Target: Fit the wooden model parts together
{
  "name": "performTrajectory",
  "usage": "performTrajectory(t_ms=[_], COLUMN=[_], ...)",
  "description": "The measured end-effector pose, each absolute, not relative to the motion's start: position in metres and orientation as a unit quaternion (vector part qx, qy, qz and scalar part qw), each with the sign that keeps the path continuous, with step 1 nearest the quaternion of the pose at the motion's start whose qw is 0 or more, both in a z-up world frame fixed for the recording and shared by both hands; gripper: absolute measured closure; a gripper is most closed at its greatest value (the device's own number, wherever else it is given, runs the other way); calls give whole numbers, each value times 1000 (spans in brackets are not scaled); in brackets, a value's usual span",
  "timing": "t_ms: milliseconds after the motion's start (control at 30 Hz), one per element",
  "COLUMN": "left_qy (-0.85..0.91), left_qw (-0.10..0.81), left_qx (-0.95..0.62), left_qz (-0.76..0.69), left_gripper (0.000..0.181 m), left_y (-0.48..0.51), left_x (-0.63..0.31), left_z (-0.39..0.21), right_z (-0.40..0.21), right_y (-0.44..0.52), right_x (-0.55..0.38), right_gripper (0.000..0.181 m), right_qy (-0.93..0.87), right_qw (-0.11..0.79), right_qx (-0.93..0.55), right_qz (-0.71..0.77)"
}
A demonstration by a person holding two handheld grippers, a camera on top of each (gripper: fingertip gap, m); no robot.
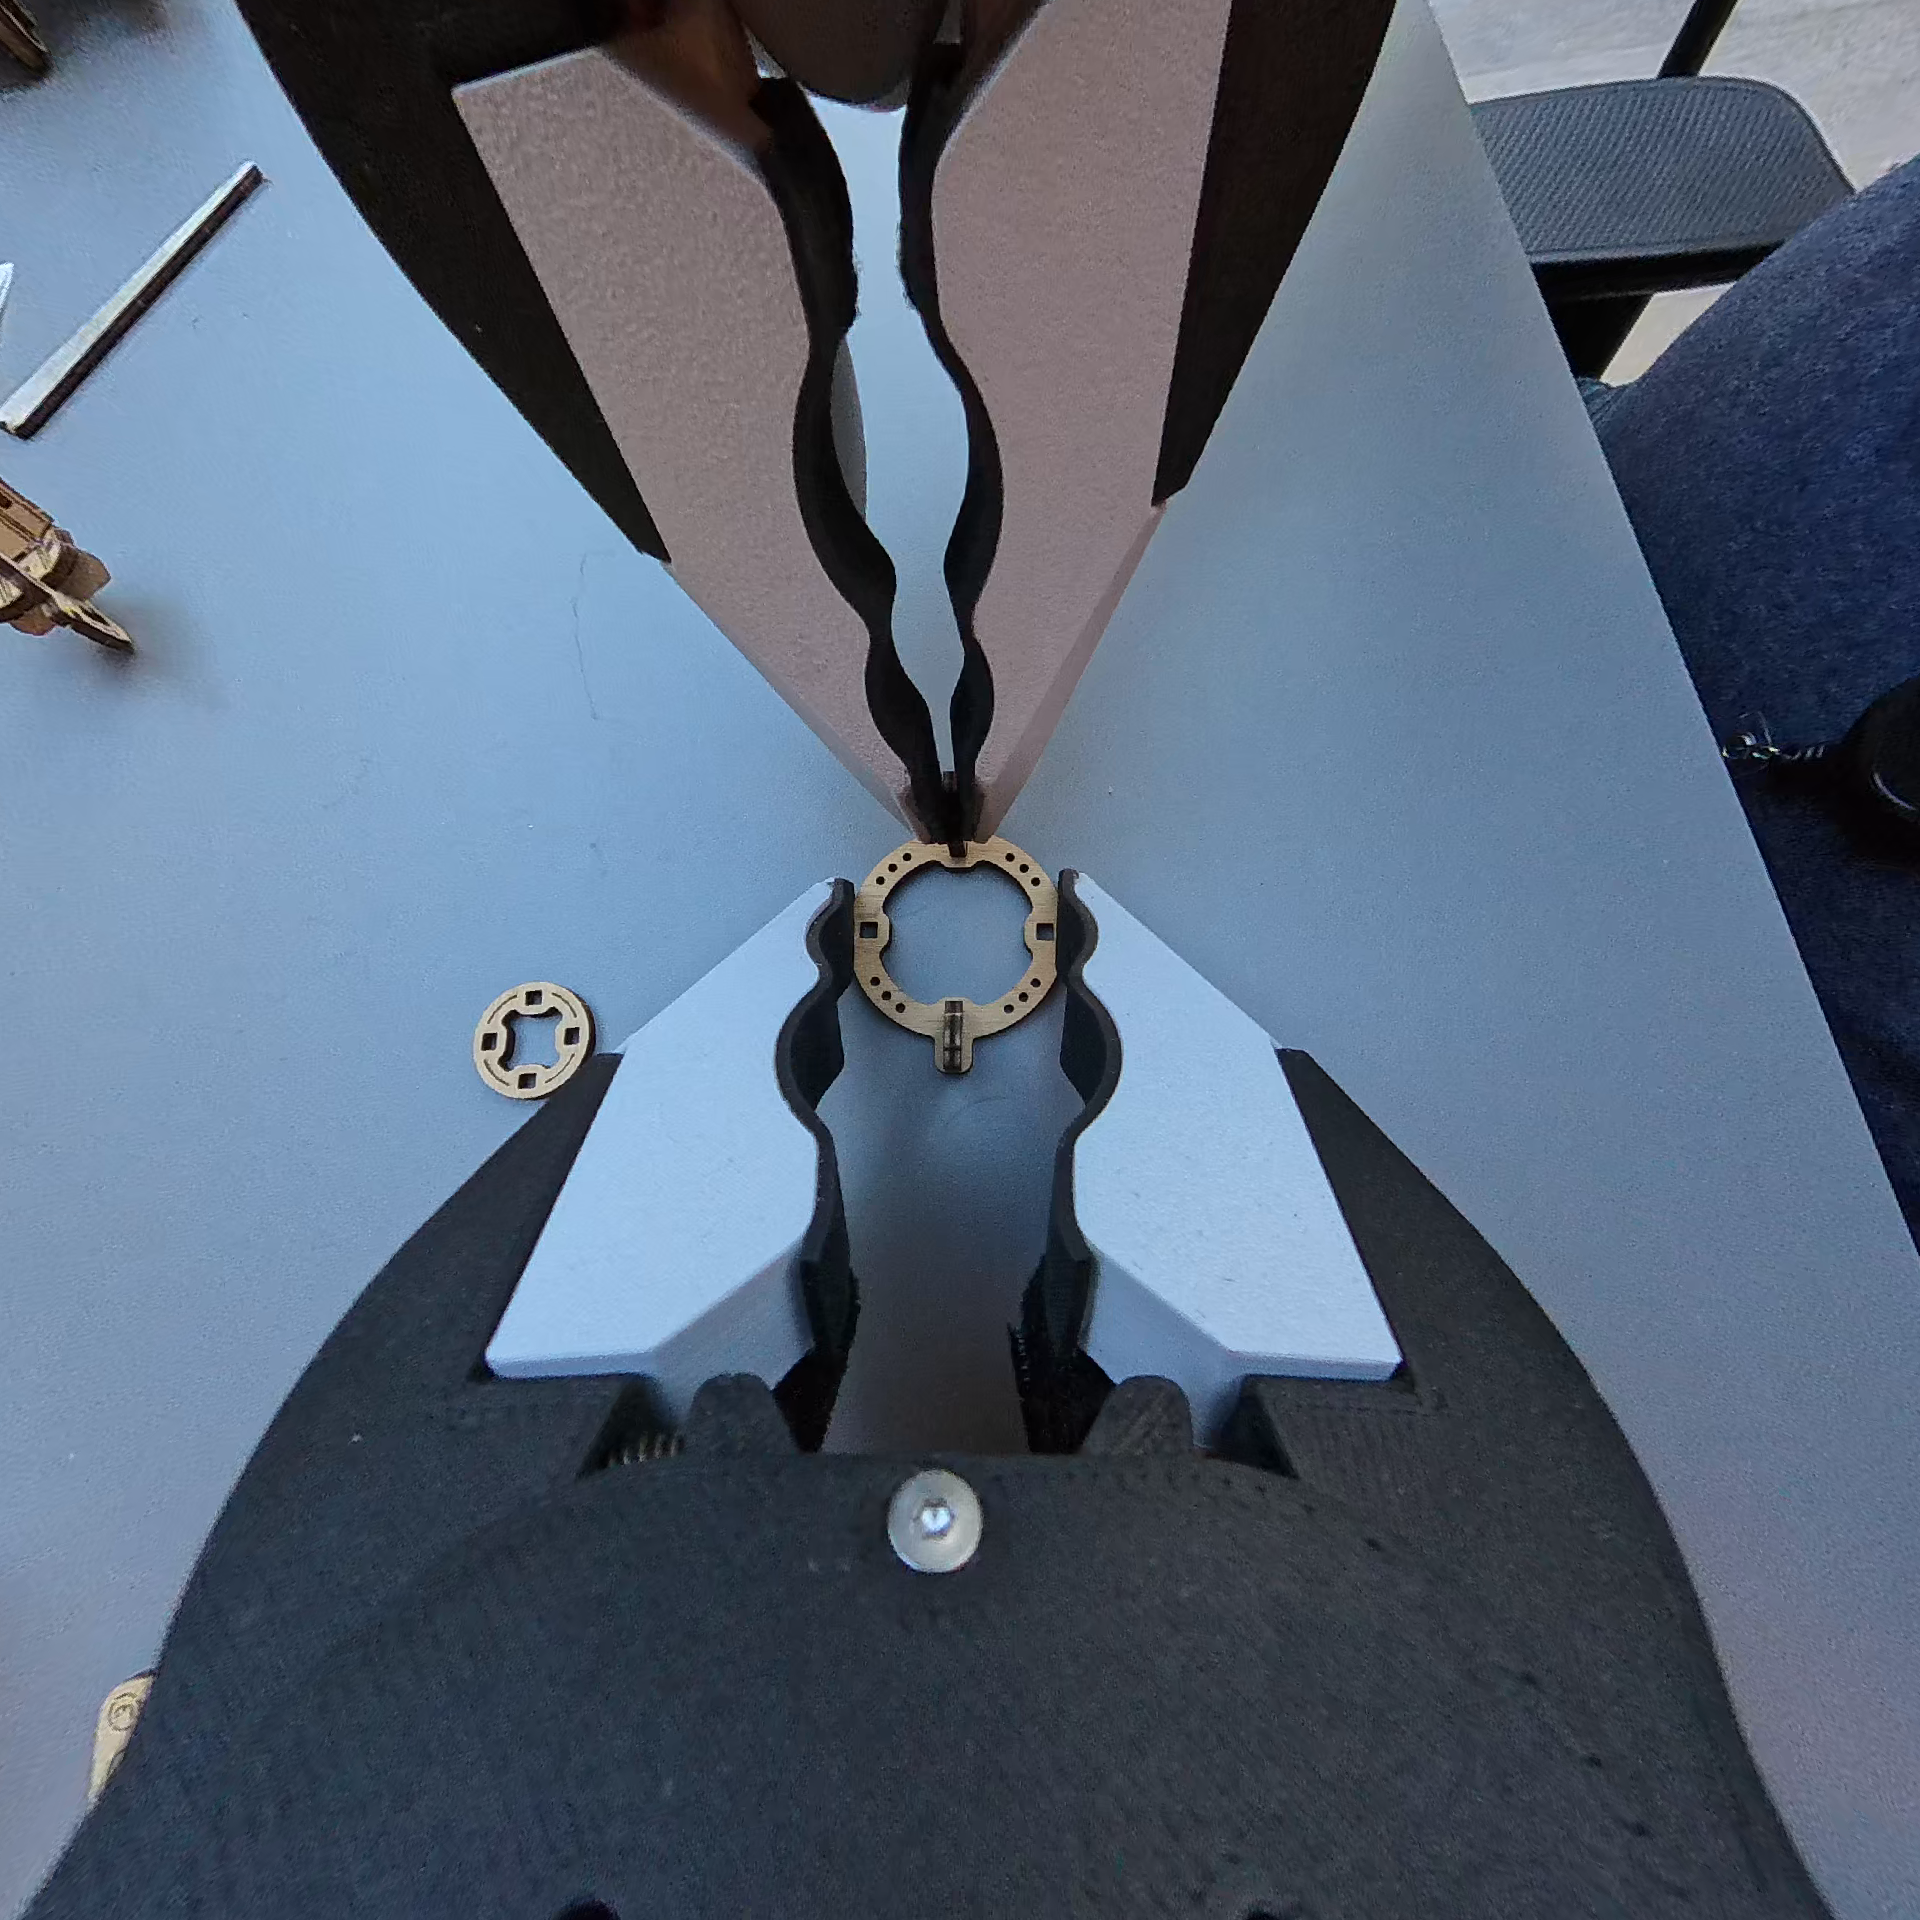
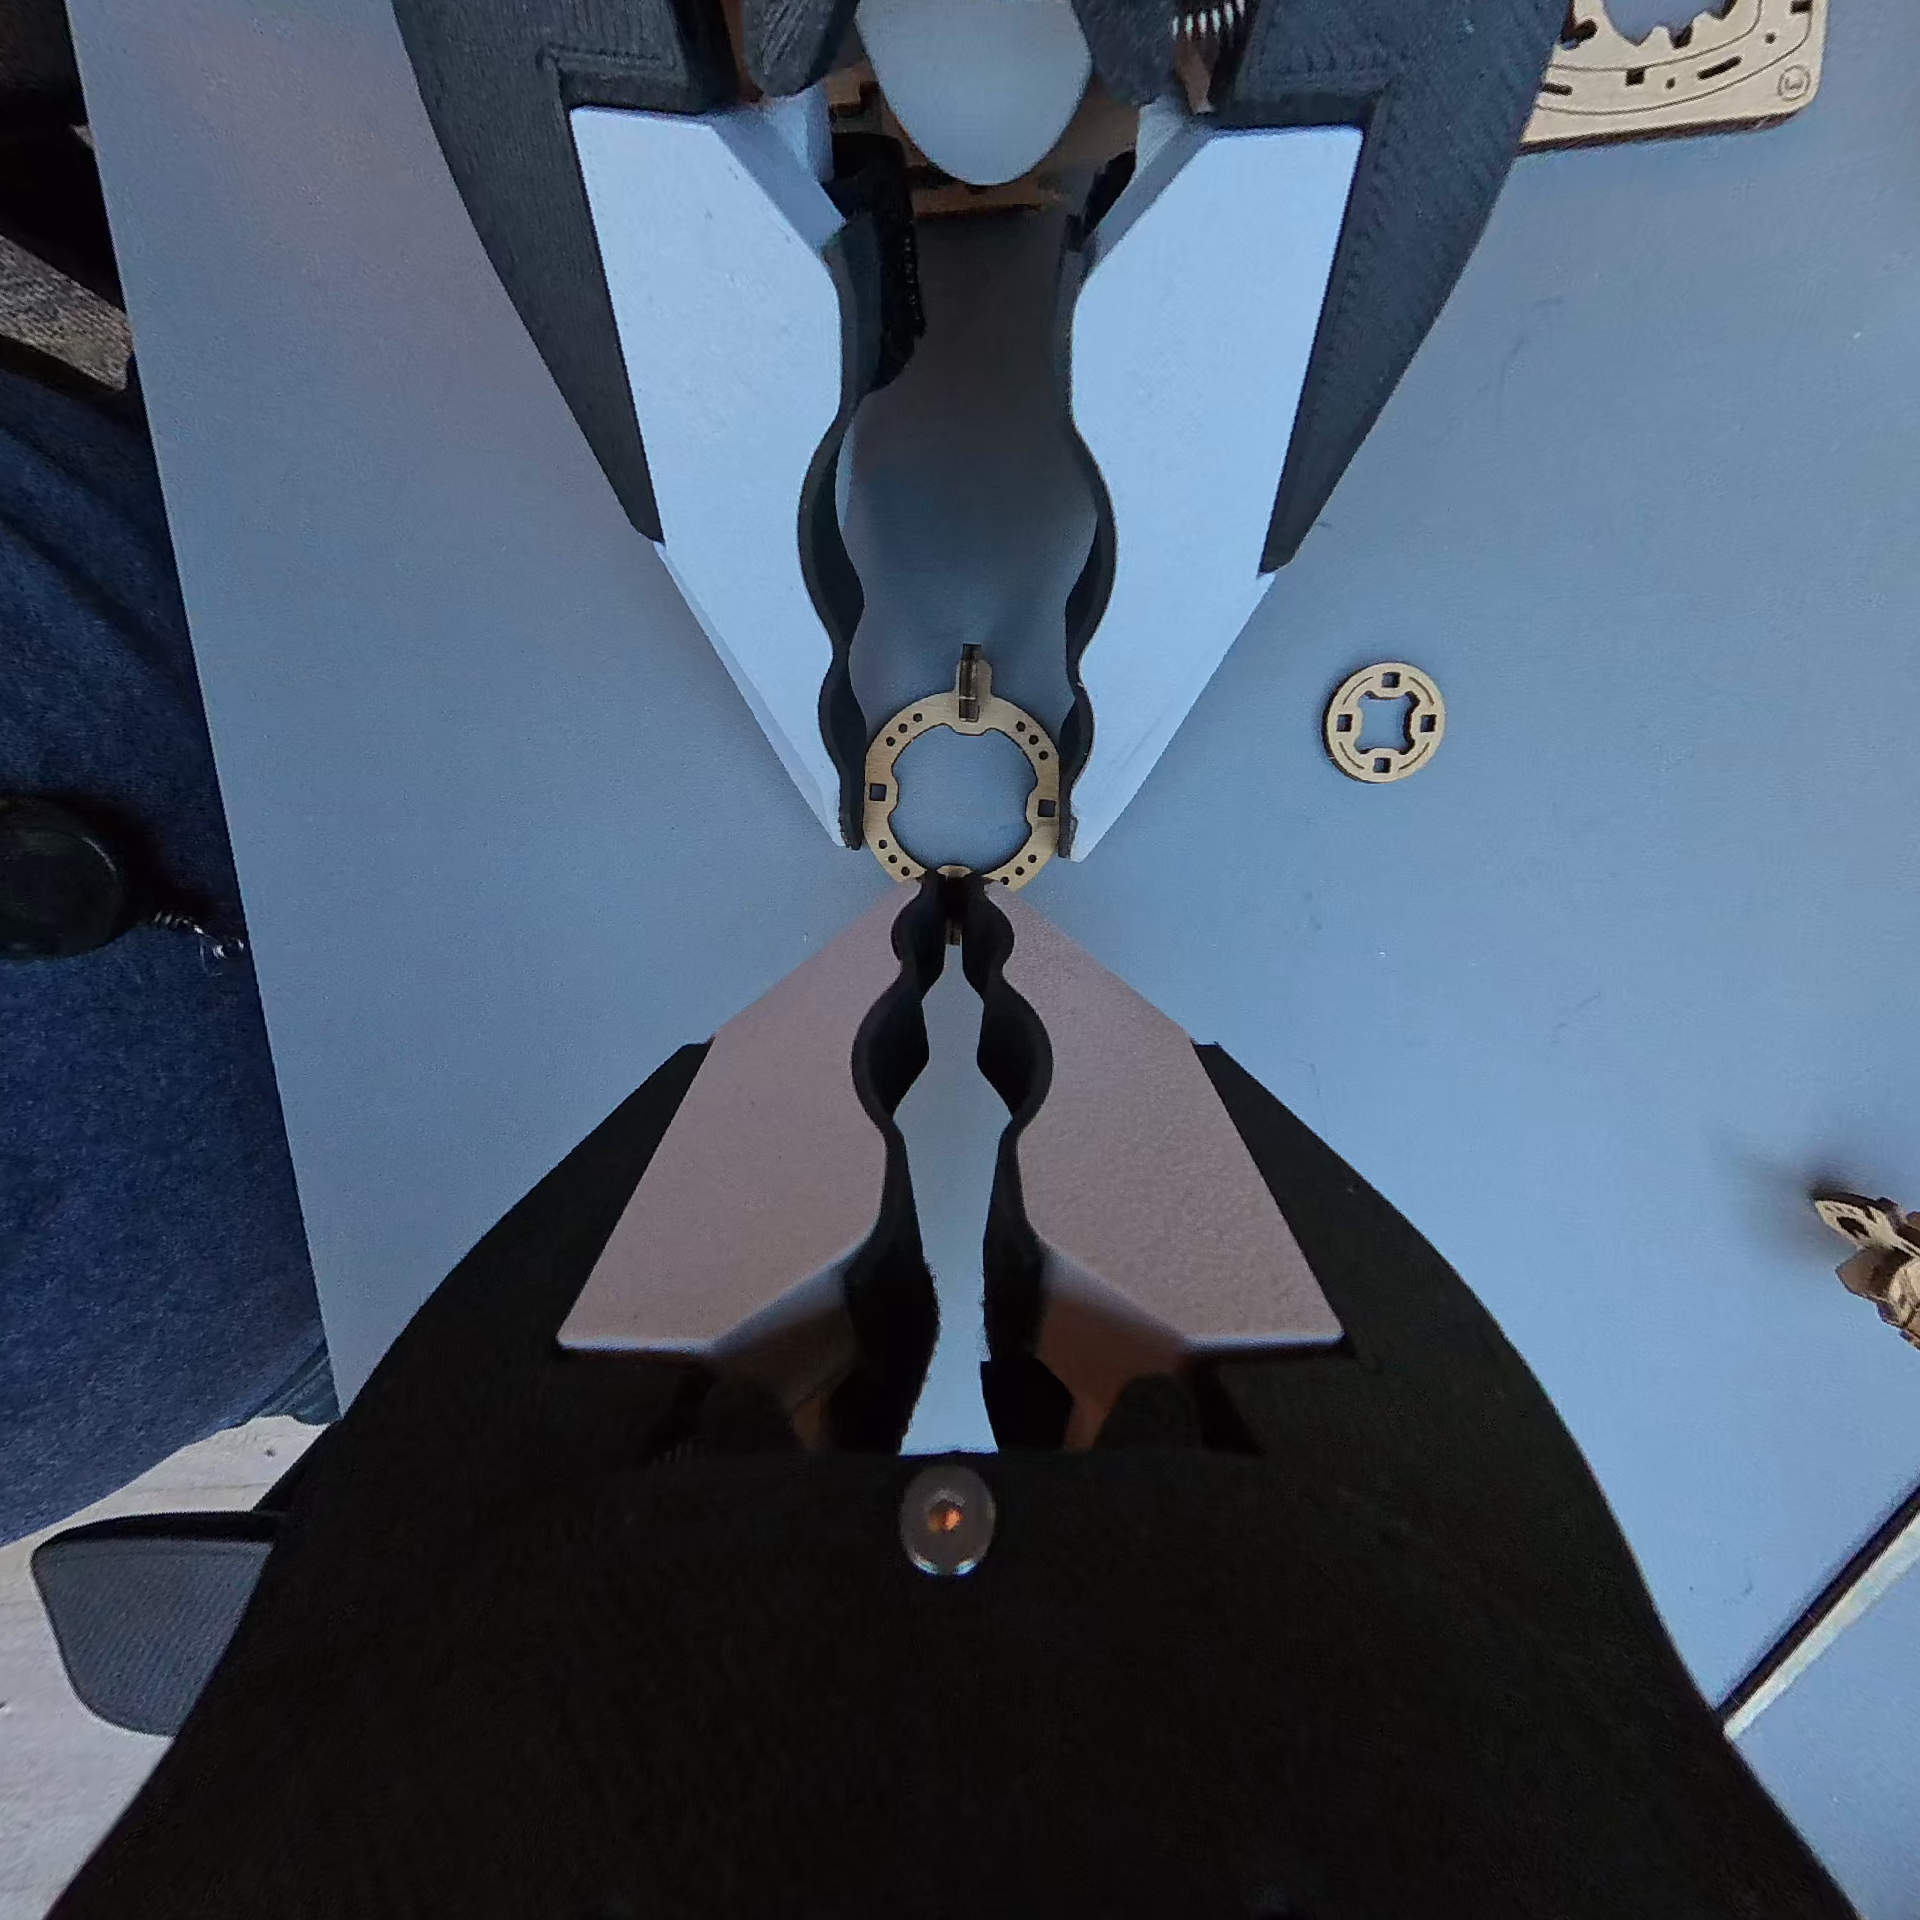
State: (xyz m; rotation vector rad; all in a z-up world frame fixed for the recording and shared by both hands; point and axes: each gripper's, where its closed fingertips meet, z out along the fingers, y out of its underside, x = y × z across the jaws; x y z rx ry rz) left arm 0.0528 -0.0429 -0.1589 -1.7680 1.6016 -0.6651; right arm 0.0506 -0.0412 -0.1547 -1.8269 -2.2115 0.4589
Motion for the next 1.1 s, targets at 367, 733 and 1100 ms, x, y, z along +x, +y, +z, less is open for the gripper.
performTrajectory(t_ms=[367, 733, 1100], left_qy=[611, 610, 610], left_qw=[326, 326, 326], left_qx=[-675, -675, -675], left_qz=[-255, -257, -258], left_gripper=[143, 143, 143], left_y=[-43, -43, -43], left_x=[53, 53, 53], left_z=[-159, -159, -159], right_z=[-156, -156, -157], right_y=[-41, -42, -42], right_x=[50, 51, 50], right_gripper=[180, 180, 180], right_qy=[-776, -775, -780], right_qw=[125, 130, 129], right_qx=[-605, -606, -601], right_qz=[126, 128, 119])
